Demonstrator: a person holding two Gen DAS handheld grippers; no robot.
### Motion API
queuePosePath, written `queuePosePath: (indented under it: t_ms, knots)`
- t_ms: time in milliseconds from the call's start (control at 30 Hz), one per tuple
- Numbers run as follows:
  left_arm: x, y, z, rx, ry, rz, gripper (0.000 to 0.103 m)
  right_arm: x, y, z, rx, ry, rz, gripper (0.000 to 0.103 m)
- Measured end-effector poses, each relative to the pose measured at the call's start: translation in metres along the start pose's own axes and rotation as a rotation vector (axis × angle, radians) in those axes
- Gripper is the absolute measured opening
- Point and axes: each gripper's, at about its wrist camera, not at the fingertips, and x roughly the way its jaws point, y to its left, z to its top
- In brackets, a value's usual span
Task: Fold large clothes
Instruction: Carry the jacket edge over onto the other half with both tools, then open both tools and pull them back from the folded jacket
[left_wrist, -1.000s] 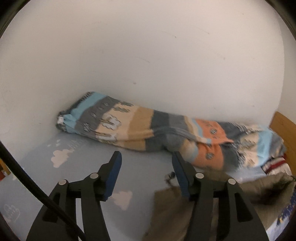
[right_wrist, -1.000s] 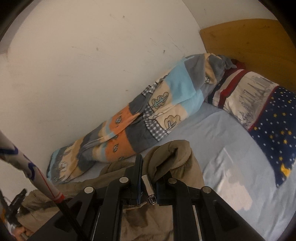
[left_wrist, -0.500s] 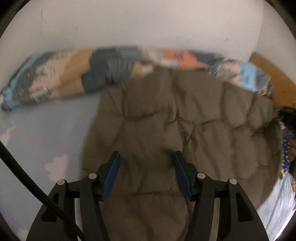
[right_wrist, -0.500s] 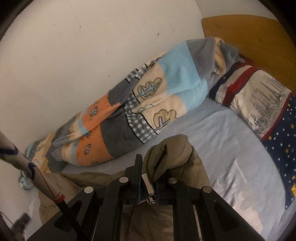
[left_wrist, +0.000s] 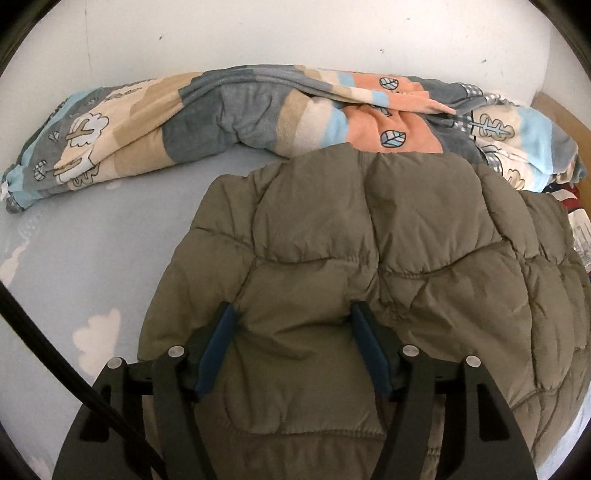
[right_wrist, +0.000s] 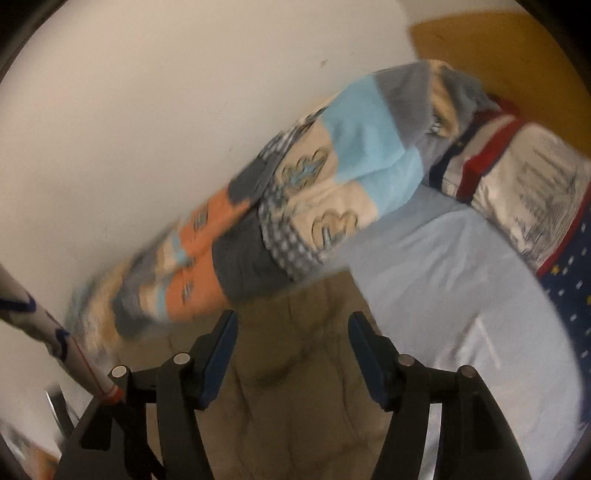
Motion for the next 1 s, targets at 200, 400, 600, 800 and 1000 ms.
queuePosePath:
  t_ms: [200, 400, 600, 800, 1000]
  knots:
    - [0.007, 0.001, -0.003, 0.000, -0.006, 0.000, 0.071, 0.035, 0.023, -0.062, -0.214, 0.118, -0.096, 0.062]
    - [0.023, 0.005, -0.002, -0.030, -0.007, -0.005, 0.078, 0.076, -0.005, -0.082, -0.139, 0.222, -0.062, 0.062]
    - [0.028, 0.000, -0.003, -0.039, -0.003, 0.047, 0.082, 0.083, -0.005, -0.089, -0.148, 0.212, -0.088, 0.062]
    - [-0.036, 0.008, -0.027, -0.093, -0.008, -0.019, 0.081, 0.045, 0.001, -0.083, -0.055, 0.193, -0.105, 0.062]
    - [-0.062, 0.000, -0.090, -0.052, 0.058, 0.037, 0.081, -0.003, 0.042, -0.138, -0.113, 0.168, -0.100, 0.062]
